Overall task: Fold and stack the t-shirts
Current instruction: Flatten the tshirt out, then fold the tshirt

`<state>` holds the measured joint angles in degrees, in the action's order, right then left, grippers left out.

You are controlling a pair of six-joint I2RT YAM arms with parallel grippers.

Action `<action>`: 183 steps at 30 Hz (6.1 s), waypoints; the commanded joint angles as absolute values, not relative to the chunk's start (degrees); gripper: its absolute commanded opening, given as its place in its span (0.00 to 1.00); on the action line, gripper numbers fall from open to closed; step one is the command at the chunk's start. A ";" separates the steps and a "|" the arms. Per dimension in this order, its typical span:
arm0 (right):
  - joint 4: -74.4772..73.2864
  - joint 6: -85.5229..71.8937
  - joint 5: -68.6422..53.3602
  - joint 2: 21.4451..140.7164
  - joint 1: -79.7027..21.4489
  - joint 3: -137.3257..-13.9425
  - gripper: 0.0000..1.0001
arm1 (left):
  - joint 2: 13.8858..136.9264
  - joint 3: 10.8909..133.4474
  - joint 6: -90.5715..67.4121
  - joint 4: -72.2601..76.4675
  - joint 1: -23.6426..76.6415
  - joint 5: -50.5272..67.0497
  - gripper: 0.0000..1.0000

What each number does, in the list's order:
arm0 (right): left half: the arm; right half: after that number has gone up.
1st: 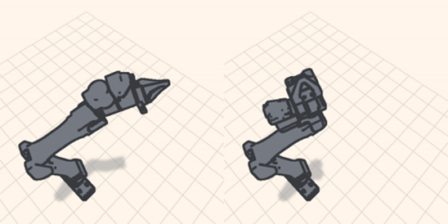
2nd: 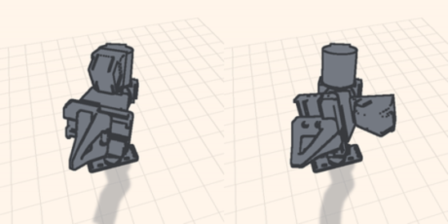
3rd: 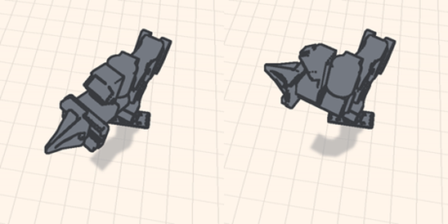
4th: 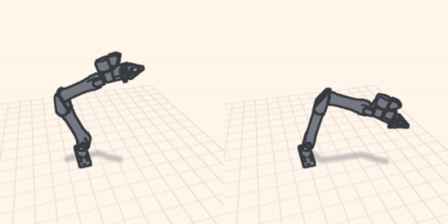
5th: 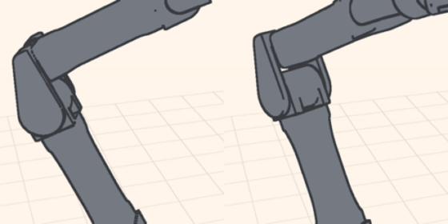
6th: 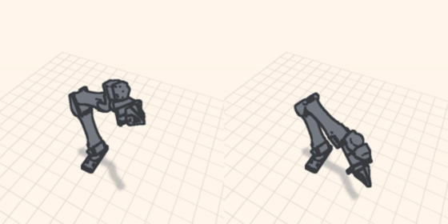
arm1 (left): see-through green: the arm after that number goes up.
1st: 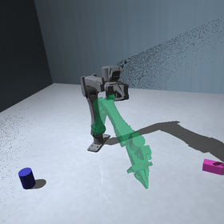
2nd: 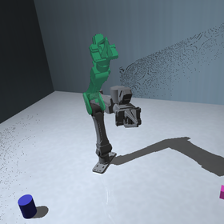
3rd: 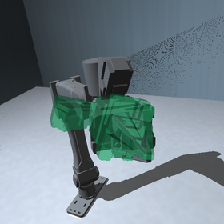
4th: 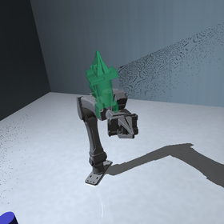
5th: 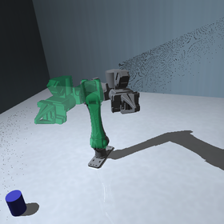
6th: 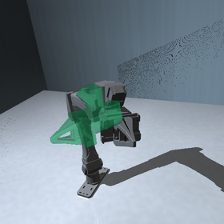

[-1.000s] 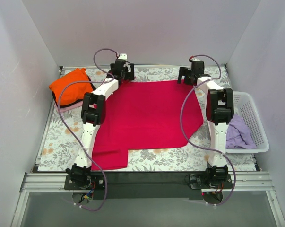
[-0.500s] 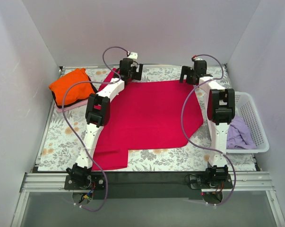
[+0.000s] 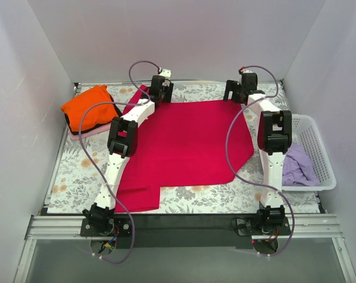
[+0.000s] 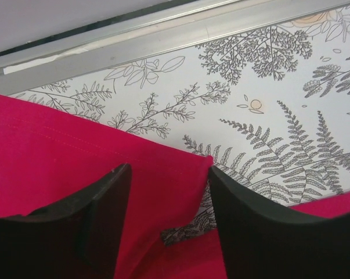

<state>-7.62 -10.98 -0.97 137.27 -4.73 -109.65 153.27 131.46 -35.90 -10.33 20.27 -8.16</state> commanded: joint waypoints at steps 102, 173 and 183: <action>10.02 -10.46 4.66 99.32 -4.57 -60.91 0.01 | 102.22 50.89 -60.12 34.45 21.27 -26.89 0.00; 7.65 -6.59 7.21 97.12 -18.28 -55.10 0.55 | 106.87 56.95 -59.50 16.52 23.91 -29.71 0.07; 7.65 -6.94 8.70 98.17 -21.71 -56.16 0.55 | 99.33 52.12 -61.61 15.91 23.91 -27.78 0.00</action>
<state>6.37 -7.11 7.40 97.67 -20.71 -53.82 105.51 53.95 -60.23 15.59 24.10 -27.99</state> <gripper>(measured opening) 0.552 0.020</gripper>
